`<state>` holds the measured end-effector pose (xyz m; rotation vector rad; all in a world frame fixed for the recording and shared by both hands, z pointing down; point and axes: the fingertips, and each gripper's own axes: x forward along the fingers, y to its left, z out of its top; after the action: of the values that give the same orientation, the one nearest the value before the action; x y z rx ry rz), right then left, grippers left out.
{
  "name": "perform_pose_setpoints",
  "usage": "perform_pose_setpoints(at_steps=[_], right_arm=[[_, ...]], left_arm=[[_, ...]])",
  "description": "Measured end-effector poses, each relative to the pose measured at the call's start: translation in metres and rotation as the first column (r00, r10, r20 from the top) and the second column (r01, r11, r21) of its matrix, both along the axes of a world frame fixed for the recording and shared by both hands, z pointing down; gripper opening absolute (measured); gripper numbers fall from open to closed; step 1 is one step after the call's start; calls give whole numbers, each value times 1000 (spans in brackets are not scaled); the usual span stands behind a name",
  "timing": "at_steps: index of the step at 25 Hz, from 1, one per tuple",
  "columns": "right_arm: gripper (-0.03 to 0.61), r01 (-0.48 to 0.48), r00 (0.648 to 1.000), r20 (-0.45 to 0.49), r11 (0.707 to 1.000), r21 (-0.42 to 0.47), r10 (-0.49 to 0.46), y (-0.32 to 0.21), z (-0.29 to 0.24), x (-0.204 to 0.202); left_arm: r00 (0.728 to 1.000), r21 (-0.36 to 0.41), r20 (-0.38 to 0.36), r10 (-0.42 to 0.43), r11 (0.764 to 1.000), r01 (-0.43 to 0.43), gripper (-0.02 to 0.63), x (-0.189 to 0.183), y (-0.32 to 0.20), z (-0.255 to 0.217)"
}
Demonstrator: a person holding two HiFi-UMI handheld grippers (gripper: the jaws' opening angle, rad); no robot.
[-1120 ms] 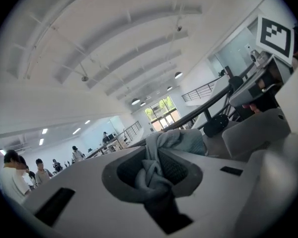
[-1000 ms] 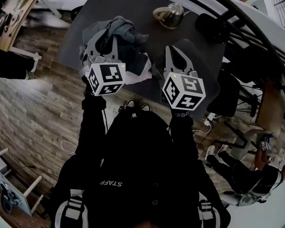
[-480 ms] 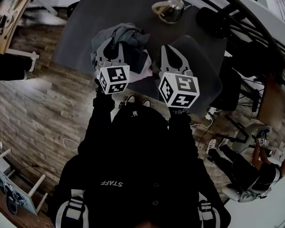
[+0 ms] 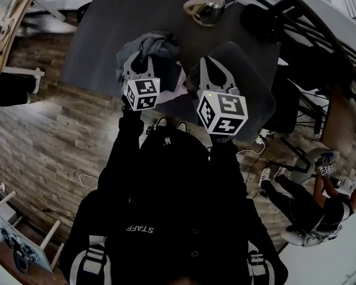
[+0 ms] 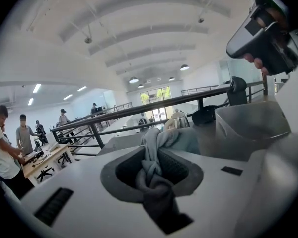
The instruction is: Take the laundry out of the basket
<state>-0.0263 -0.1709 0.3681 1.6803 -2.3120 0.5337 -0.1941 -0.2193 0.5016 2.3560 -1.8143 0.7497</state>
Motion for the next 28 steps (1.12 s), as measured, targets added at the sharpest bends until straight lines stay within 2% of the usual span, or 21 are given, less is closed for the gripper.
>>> perform_pose_setpoints(at_steps=[6,10,13,21,24,28], right_arm=[[15,-11,1000,-4,1000,-17,11,0,9,5],[15,-17,1000,-5,1000,-22,17,1,11,10],[15,-18,1000,-4,1000,-22,18,0,12,10],[15,2,1000,4,1000,-15,-1,2,8,1],[15,9,1000,6,1000,-2,-9,5,2,-1],[15,20,1000,7,999,42,-21,8,-13,-7]], left_arm=[[999,-63,2,42,997,-42,114,11,-7,29],[996,-115,-3,91,989,-90,231,19,-7,35],[993,-117,-14,114,987,-115,283,20,-5,28],[992,-42,-37,121,992,-123,296,14,3,-14],[991,26,-71,111,994,-109,296,13,10,-47],[979,139,-162,124,985,-102,295,18,20,-109]])
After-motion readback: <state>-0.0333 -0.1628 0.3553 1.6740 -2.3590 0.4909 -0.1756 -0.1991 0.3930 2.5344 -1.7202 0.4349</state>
